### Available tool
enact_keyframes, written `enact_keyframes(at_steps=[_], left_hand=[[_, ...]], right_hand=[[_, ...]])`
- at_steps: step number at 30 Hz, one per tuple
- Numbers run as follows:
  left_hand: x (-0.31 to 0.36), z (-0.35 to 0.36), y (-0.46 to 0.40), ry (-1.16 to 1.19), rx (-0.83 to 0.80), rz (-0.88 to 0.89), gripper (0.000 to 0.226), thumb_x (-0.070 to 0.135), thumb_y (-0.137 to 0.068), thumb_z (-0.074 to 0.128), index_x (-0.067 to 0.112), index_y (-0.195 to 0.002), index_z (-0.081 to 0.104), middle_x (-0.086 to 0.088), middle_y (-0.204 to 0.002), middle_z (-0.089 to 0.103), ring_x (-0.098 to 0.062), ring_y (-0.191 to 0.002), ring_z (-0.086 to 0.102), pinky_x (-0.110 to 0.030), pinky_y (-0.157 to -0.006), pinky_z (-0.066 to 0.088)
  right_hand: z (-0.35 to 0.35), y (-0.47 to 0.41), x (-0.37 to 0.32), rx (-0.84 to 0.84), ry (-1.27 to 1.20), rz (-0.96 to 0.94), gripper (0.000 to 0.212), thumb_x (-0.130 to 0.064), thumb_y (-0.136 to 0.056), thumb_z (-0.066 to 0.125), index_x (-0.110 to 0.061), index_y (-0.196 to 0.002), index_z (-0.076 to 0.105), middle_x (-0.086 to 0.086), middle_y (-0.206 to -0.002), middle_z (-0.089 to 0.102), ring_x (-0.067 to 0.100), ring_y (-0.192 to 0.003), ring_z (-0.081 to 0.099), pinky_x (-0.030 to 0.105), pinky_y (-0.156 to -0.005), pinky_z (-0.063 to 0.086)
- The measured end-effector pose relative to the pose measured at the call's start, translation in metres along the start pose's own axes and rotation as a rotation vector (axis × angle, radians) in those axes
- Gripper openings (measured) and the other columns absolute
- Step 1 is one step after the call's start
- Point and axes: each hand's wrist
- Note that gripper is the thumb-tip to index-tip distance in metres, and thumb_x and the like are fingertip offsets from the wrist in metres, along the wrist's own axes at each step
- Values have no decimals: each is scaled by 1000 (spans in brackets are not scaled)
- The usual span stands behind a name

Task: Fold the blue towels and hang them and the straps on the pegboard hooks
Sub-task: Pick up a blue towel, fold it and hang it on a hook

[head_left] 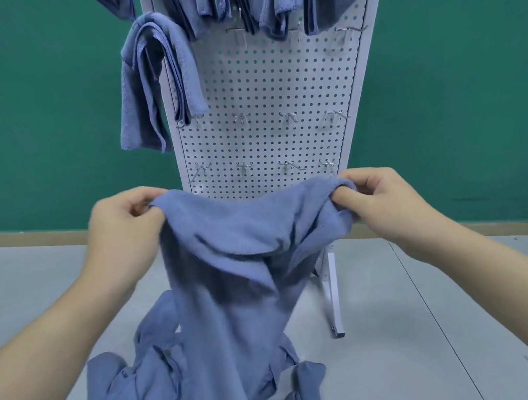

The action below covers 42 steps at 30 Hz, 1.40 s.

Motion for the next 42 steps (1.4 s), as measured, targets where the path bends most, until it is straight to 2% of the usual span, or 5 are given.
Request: enact_keyframes(at_steps=[13, 24, 28, 34, 42], left_hand=[[-5, -20, -9, 106, -64, -208, 31, 4, -100, 53, 22, -92, 77, 6, -78, 77, -8, -65, 70, -34, -75, 60], [1, -15, -16, 508, -249, -217, 18, 17, -102, 54, 10, -110, 68, -10, -100, 69, -22, -91, 62, -38, -92, 49], [6, -16, -14, 554, -276, -193, 28, 19, -104, 48, 6, -115, 70, -15, -126, 67, -25, -121, 63, -42, -108, 48], [16, -12, -4, 583, -354, -197, 34, 15, -107, 39, 3, -119, 68, -18, -136, 65, -28, -129, 61, -37, -102, 54], [16, -16, 2, 631, -429, -276, 35, 16, -104, 41, 2, -98, 73, -13, -110, 75, -23, -101, 72, -27, -77, 61]], right_hand=[[-13, -2, 19, 143, 6, 169, 26, -4, -100, 51, -3, -90, 75, 4, -73, 65, 9, -54, 65, 18, -53, 54], [2, -3, 21, -206, -532, 403, 42, 7, -96, 40, -1, -124, 70, 22, -127, 70, 33, -109, 68, 46, -106, 53], [9, -6, 16, -254, -807, 519, 47, 1, -80, 34, 4, -98, 77, 15, -91, 64, 29, -86, 54, 36, -85, 50], [25, -4, 12, -201, -611, 609, 28, -27, -97, 67, -7, -78, 68, 12, -80, 68, 25, -70, 59, 36, -73, 49], [37, 1, 15, -323, -358, 525, 18, 4, -85, 77, -10, -80, 67, 17, -93, 68, 21, -77, 63, 29, -72, 53]])
Point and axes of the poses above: each hand's wrist, its own y-axis away from the middle knuckle, its own z-axis out of the palm, x = y × z
